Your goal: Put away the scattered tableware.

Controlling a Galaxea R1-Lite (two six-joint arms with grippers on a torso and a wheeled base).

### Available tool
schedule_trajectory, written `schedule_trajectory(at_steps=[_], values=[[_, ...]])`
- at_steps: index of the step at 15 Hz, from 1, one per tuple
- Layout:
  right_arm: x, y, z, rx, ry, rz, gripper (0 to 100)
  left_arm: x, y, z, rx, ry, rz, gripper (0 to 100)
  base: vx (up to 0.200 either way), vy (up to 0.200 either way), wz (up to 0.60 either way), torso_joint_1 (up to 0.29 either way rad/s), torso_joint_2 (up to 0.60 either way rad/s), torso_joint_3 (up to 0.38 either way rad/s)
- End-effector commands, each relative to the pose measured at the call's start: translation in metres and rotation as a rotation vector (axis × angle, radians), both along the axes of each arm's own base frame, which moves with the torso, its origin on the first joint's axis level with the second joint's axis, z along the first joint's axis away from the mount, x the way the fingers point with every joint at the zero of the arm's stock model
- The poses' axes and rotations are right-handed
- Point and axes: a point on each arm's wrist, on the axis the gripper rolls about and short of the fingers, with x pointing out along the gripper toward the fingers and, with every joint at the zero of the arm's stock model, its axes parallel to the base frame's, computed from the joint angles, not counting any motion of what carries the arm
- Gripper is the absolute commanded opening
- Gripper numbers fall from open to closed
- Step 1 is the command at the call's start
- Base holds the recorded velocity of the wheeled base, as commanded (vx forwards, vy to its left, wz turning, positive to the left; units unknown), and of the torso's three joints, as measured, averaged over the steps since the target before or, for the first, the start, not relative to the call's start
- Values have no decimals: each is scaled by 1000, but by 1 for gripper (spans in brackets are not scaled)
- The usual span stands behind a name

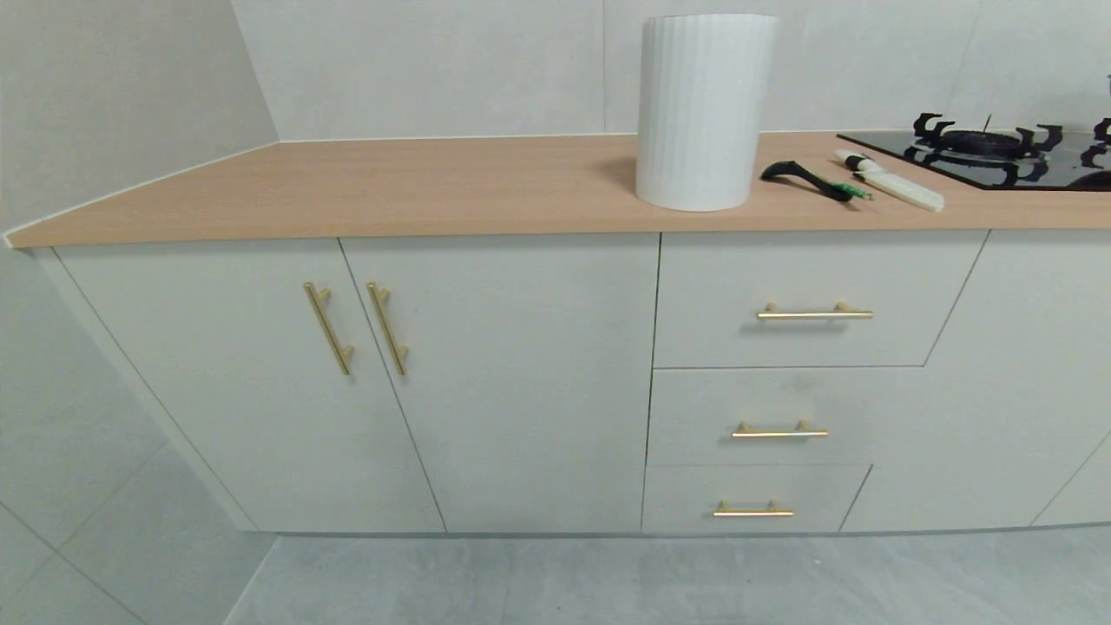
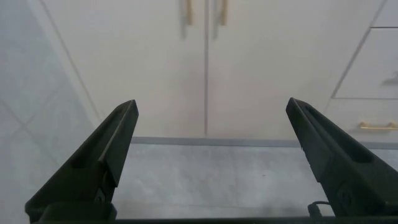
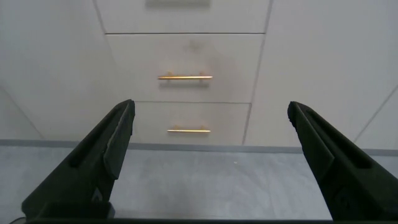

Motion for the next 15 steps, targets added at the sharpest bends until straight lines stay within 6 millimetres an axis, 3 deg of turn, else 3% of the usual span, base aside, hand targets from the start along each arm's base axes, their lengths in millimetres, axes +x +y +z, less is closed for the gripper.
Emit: schedule_trajectory(at_steps=[1, 4, 10, 15], values=[[0, 0, 0, 0, 1, 1, 100, 0, 0, 0, 0, 1, 1, 100, 0, -200, 0, 12, 2, -2], [0, 0, 0, 0, 1, 1, 100, 0, 0, 0, 0, 1, 1, 100, 0, -200, 0, 1, 1, -1], [0, 0, 0, 0, 1, 1, 100, 0, 0, 0, 0, 1, 1, 100, 0, 0, 0, 0, 0, 0], [0, 0, 0, 1, 1, 1, 100, 0, 0, 0, 0, 1, -1, 100, 200, 0, 0, -1, 1, 1]])
